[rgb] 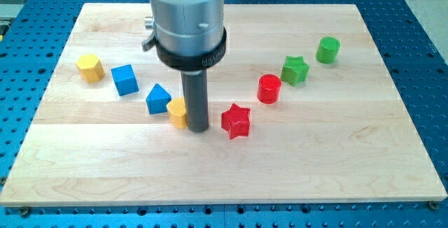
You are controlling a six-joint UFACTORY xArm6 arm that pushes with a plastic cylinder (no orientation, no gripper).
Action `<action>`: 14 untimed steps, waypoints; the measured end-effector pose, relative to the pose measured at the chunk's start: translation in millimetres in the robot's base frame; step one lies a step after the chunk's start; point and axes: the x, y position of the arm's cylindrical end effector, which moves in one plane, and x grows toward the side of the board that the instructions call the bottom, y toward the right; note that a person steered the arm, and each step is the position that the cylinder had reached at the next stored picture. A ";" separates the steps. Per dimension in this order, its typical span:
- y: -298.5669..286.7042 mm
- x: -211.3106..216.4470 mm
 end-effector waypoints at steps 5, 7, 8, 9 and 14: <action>-168.4 42.0; -213.2 38.5; -157.8 15.0; -96.0 -5.9; -96.9 -30.7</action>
